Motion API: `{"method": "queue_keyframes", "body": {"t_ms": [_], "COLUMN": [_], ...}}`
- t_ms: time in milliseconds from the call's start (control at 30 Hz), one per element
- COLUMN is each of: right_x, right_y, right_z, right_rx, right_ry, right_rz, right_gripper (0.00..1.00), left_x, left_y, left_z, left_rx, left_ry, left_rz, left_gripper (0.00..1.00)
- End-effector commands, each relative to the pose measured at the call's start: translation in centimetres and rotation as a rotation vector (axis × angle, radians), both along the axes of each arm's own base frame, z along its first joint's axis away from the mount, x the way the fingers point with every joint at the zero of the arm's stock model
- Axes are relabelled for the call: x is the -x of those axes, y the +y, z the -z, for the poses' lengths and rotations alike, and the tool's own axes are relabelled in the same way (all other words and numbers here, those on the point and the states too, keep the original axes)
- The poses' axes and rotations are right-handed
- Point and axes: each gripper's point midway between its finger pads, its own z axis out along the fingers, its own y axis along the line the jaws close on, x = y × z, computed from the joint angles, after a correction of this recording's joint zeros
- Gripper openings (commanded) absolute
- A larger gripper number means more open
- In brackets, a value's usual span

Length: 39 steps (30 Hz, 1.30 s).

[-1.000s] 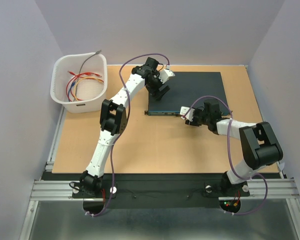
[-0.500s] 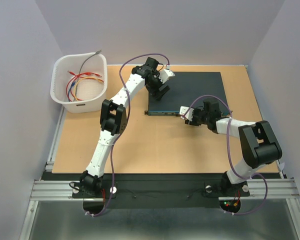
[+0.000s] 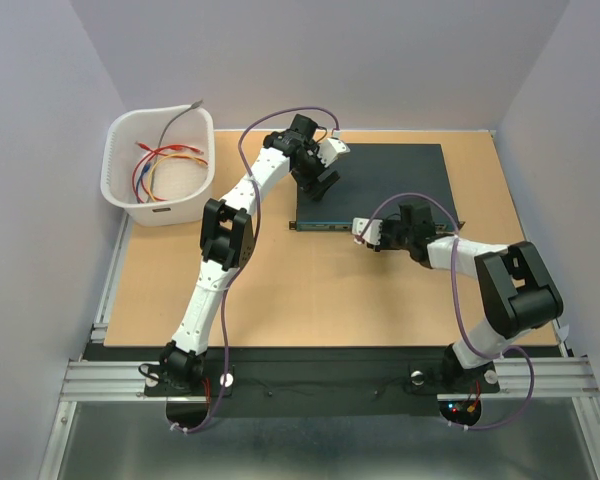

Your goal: Pull the plug from the switch port

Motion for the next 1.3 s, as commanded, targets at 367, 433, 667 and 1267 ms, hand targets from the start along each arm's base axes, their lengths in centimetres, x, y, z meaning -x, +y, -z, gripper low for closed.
{"method": "queue_keyframes", "body": {"t_ms": [367, 433, 667, 1267], "right_x": [9.9, 10.6, 12.9, 0.4], "right_y": [-3.3, -3.4, -3.7, 0.2], "right_z": [8.0, 8.0, 8.0, -9.5], "right_rx": [0.235, 0.236, 0.263, -0.717], "right_ry": [0.414, 0.428, 0.478, 0.286], "right_rz": [0.037, 0.032, 0.025, 0.857], "right_gripper": [0.33, 0.28, 0.27, 0.61], "left_x": [-0.6, -0.7, -0.7, -0.2], "left_y": [2.2, 2.2, 2.1, 1.0], "left_z": [0.8, 0.7, 0.7, -0.4], "left_rx": [-0.072, -0.072, -0.066, -0.065], "left_ry": [-0.002, -0.005, -0.005, -0.034], "left_rz": [-0.022, -0.023, -0.022, -0.006], "left_gripper": [0.99, 0.99, 0.99, 0.99]}}
